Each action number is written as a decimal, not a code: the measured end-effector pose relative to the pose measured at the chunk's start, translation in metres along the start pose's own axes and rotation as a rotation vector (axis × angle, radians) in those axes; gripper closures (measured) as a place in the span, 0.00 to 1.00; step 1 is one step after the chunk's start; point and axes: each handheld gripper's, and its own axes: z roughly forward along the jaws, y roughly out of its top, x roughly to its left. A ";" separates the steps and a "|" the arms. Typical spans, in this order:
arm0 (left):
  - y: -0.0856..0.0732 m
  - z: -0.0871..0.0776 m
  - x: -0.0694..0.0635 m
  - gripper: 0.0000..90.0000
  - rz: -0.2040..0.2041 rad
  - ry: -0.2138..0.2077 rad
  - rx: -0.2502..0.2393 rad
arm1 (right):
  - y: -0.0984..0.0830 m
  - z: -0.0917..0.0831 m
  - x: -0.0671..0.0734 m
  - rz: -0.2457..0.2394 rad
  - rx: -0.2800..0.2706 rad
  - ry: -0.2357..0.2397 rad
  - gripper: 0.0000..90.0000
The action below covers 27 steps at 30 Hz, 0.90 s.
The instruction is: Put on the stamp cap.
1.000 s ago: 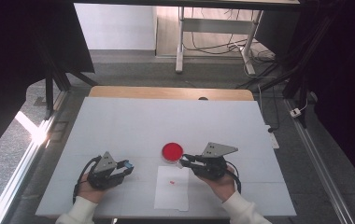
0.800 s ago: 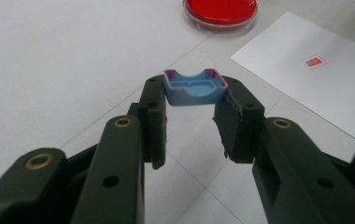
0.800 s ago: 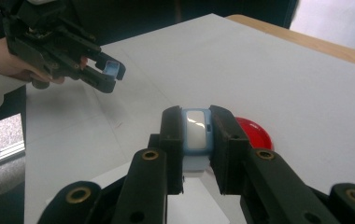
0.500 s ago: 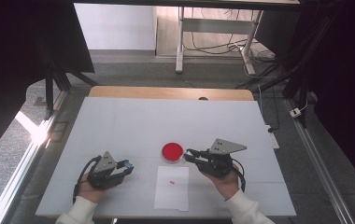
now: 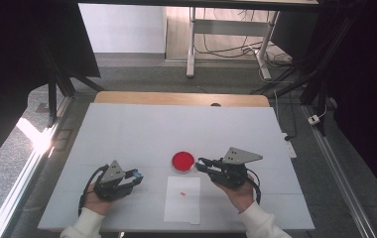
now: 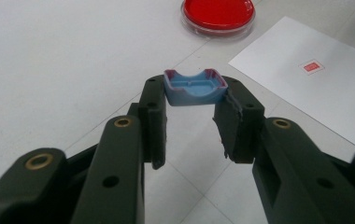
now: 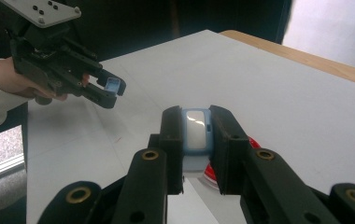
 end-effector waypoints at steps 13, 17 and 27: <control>0.009 0.005 -0.007 0.71 0.025 -0.016 -0.008 | 0.000 0.002 0.001 0.001 0.003 0.002 0.84; 0.011 0.008 -0.010 0.71 0.034 -0.022 -0.007 | 0.000 0.003 0.002 0.002 0.002 0.004 0.84; 0.016 0.013 -0.016 0.71 0.055 -0.037 -0.005 | 0.000 0.008 0.005 0.002 0.005 0.017 0.84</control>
